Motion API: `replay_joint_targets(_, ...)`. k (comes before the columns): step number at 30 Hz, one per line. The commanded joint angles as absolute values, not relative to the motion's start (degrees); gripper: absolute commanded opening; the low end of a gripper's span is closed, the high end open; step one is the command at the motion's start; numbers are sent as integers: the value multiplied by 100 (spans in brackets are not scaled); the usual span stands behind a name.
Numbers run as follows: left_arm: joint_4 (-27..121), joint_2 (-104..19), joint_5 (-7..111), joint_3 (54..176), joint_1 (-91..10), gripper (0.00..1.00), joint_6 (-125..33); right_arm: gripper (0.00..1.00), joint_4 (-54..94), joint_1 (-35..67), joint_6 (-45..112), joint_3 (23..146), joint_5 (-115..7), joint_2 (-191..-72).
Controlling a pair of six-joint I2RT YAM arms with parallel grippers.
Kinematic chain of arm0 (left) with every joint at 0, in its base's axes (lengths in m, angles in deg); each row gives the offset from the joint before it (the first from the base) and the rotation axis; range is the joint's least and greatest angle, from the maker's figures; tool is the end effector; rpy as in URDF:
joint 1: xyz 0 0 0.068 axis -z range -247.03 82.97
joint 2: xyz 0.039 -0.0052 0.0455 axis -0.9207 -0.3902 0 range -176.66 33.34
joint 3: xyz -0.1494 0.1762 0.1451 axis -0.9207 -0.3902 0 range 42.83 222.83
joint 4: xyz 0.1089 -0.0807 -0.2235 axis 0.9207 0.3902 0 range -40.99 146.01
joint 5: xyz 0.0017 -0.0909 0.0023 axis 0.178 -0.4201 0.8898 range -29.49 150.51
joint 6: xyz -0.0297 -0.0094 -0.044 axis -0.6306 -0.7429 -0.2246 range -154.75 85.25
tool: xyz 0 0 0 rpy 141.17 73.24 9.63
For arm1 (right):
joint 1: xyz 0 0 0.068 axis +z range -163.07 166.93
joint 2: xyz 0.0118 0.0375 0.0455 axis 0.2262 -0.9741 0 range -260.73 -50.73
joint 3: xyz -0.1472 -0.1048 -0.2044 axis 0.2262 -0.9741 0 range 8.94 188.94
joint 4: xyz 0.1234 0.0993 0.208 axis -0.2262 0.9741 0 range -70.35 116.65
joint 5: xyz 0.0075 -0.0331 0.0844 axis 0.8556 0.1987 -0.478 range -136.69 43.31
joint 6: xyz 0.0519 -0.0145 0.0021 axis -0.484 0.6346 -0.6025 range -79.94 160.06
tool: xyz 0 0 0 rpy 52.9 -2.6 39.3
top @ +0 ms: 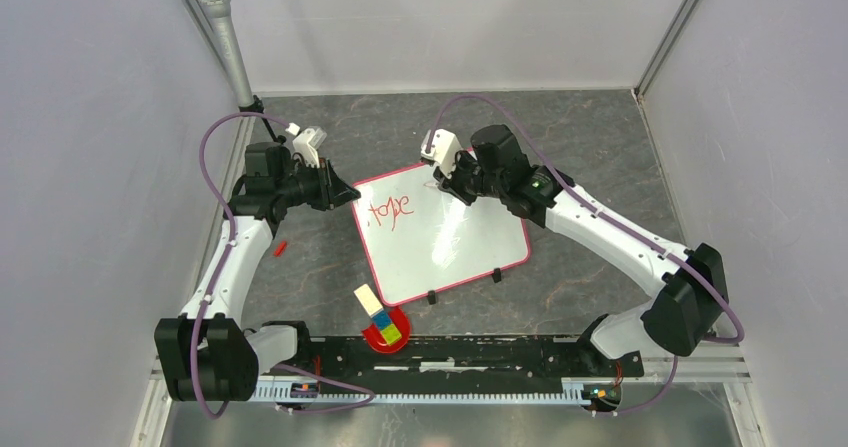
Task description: Write a sentence on the whiteboard
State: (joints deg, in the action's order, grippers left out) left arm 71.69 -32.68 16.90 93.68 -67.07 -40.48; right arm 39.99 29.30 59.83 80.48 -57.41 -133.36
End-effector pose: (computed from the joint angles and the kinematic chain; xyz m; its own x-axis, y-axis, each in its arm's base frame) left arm 0.2437 -0.0245 0.2874 -0.6648 -0.0727 -0.7435 0.4803 0.7207 -0.4999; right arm 0.2401 0.2280 0.3302 -0.0988 -0.5401 -0.8358 -0.8639 0.4634 -0.1974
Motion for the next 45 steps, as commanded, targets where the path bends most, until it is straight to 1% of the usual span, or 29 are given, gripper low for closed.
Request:
replay_joint_targets(1, 7403, -3254, 1666, 9365, -6694, 3, -3721, 0, 3957, 2946, 5992, 8207, -5797, -13434)
replay_joint_targets(28, 7362, -3209, 1683, 9319, -6693, 2, -3756, 0, 4042, 3081, 5968, 7084, -5937, -12837)
replay_joint_targets(38, 7361, -3131, 1710, 9293, -6695, 3, -3765, 0, 4033, 3351, 5939, 7558, -5992, -13114)
replay_joint_targets(45, 7362, -3148, 1712, 9310, -6695, 3, -3782, 0, 3877, 3351, 5978, 7740, -5917, -12963)
